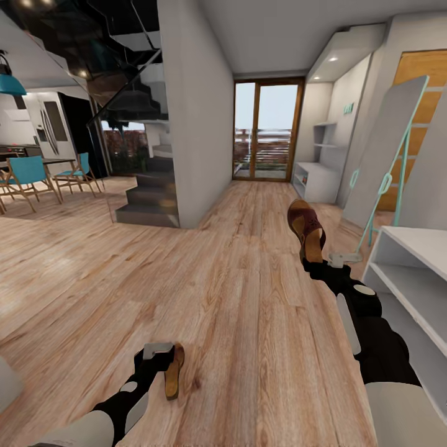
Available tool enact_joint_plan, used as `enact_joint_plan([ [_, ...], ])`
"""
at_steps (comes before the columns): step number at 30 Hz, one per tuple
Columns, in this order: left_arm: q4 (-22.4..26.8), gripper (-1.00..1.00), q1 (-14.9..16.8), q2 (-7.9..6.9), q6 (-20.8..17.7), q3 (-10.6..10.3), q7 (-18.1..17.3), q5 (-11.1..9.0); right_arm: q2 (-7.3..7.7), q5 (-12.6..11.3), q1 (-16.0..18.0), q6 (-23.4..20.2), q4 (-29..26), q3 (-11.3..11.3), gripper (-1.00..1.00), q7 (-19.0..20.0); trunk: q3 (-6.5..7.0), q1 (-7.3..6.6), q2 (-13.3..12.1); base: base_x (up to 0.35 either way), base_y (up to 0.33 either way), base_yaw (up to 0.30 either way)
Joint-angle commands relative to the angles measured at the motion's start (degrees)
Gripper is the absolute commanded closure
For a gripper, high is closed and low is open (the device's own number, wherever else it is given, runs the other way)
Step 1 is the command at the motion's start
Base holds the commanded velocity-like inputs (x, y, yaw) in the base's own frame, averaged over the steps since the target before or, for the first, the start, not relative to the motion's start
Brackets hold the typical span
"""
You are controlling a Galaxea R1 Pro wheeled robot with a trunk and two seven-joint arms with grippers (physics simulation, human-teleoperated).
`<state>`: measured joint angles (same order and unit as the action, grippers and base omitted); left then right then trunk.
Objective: Pick up the two gym shoes and the two sandals from the corridor floor and place them onto the hallstand (shoe rack) in the corridor, making sure they are on the rack and not on the floor. Arrange them so the two gym shoes are next to each other and the two sandals are next to each other.
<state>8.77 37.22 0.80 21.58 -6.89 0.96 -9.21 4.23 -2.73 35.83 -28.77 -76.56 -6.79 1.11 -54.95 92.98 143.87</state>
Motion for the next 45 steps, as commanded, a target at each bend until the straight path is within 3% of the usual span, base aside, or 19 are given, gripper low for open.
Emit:
enact_joint_plan([
  [1,-0.07,-1.0,0.05,-0.01,0.21,-0.49,0.1,-0.55,0.0,-0.44,0.03,-0.32,-0.08,-0.07,1.0,0.12,-0.38,0.01,0.05,0.0,0.0,0.0],
  [9,-0.02,-1.0,0.05,0.03,1.05,-0.49,0.1,-0.49,-0.01,-0.44,0.03,-0.32,-0.08,-0.07,1.0,0.12,-2.9,0.21,0.16,0.0,0.0,0.0],
  [17,0.15,-1.0,0.05,0.15,6.51,-0.58,0.1,-0.46,-0.01,-0.42,0.03,-0.32,-0.17,-0.07,1.0,0.12,-5.42,0.42,0.26,0.0,0.0,0.0],
  [45,2.13,-1.0,0.05,0.25,6.89,-0.58,0.08,-0.46,0.02,-0.44,0.03,-0.32,-0.52,-0.12,1.0,0.12,-14.24,1.14,0.64,0.0,0.0,0.0],
])
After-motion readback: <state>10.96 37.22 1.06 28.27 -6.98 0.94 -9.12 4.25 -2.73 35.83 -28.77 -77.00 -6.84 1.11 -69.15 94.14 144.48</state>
